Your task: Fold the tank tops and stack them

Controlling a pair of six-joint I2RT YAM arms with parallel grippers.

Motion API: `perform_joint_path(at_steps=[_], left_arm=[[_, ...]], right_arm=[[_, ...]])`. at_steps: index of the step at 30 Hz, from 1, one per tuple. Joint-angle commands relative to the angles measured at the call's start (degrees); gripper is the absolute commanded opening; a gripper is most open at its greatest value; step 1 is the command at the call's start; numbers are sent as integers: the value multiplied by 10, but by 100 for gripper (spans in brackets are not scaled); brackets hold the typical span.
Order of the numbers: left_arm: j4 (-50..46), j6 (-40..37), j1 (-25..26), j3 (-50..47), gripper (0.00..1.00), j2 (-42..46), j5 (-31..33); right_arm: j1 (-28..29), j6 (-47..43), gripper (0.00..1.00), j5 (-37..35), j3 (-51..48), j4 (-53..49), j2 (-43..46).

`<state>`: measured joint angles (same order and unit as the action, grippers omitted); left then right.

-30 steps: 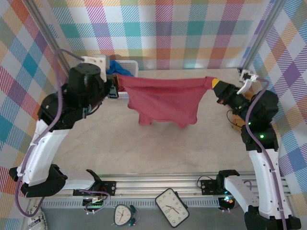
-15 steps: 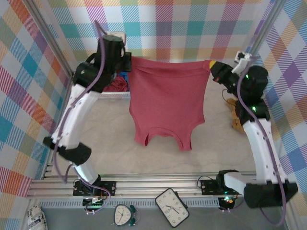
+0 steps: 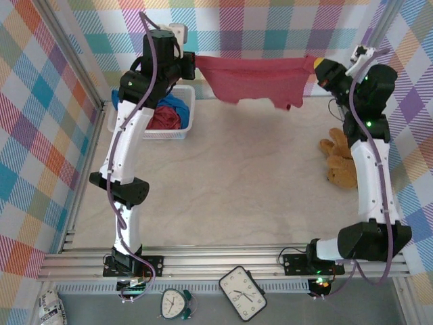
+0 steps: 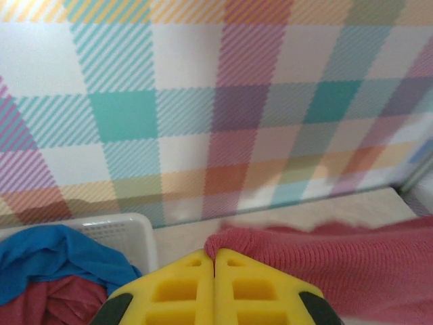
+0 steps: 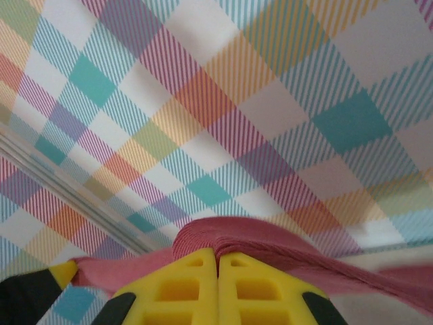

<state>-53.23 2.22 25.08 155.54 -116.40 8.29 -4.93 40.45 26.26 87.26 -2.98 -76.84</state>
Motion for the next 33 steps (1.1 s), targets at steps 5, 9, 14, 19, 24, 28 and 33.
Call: perform_joint_path(at_steps=[5, 9, 14, 19, 24, 28, 33], left_arm=[[132, 68, 5, -493, 0, 216, -97], [221, 149, 14, -768, 0, 280, -115], [285, 222, 52, -953, 0, 273, -109], [284, 265, 65, -1037, 0, 290, -86], [255, 281, 69, -1060, 0, 307, -73], [211, 291, 71, -1059, 2, 320, -41], [156, 279, 71, -1044, 9, 338, -10]], right_arm=[[0, 34, 0, 33, -312, -46, 169], [16, 84, 0, 51, -524, -38, 239], [60, 90, 3, 10, -674, -79, 277], [70, 80, 7, 1, -717, -173, 325], [83, 100, 20, -5, -734, -249, 369], [84, 99, 28, -37, -717, -333, 412], [85, 71, 30, -84, -665, -367, 451]])
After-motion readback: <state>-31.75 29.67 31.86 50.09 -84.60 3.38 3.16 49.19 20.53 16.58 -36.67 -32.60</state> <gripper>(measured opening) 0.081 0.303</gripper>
